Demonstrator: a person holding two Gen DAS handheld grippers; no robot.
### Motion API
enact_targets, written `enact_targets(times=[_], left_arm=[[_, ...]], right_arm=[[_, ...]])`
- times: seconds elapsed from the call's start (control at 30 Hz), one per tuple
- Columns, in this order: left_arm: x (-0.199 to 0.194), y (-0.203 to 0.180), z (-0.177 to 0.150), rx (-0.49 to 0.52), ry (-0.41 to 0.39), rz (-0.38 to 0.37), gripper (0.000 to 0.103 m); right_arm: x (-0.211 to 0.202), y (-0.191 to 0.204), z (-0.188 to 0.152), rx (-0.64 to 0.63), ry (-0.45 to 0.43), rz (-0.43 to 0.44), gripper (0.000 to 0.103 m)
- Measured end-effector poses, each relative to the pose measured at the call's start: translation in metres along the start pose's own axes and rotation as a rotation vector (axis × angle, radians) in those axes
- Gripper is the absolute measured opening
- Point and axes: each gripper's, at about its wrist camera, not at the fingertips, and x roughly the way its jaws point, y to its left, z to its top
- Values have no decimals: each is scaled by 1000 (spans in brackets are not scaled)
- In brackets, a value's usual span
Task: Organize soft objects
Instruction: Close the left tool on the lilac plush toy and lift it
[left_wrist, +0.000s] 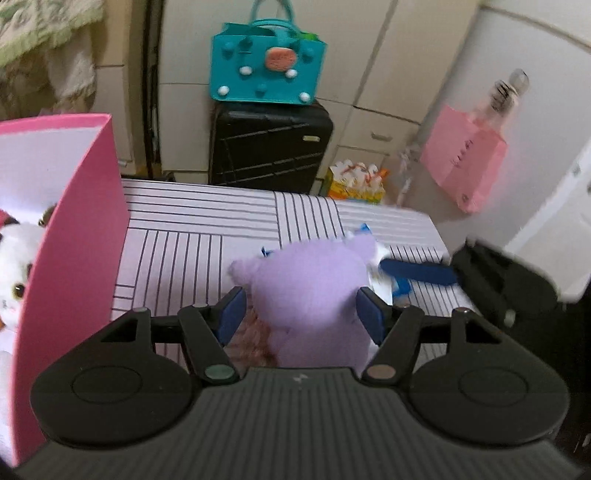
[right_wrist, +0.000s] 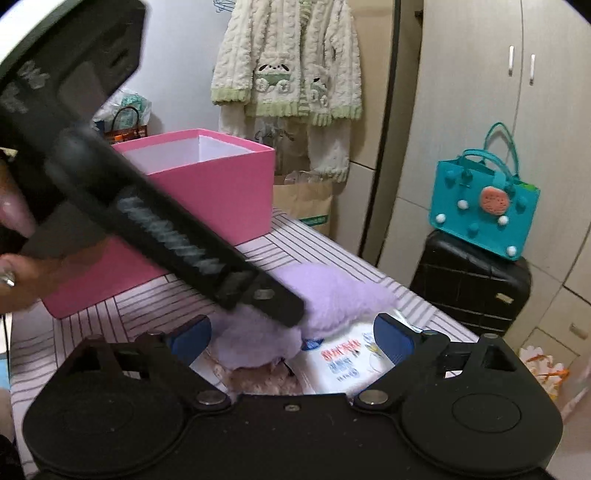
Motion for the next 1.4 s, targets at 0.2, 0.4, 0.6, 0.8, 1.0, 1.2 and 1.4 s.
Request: enact_targets(times=[0.2,0.4,0.6,0.8,1.0,1.2,1.4], left_arm=[[10,3,0,-35,17,-11,65],[11,4,-8,-34,20,-16,66],[16,15,-15,-77,37,-45,70],[14,17,-22,-94,-3,-56,69],[5,16,-26,-89,-29,-76,55],[-15,6,-31,-39,-53,-61,53],[-36,-5,-38,30,-25,-28,53]], right_arm=[[19,-3,5,37,11,13,97],[25,0,1,31,27,16,99],[27,10,-3,-31,13,-16,98],[27,20,-5,-63,2,-49,86],[20,25,-5,-39,-3,-64,75],[8,30,-2,-15,-2,-65,73],[-8,40,0,11,-11,-56,72]])
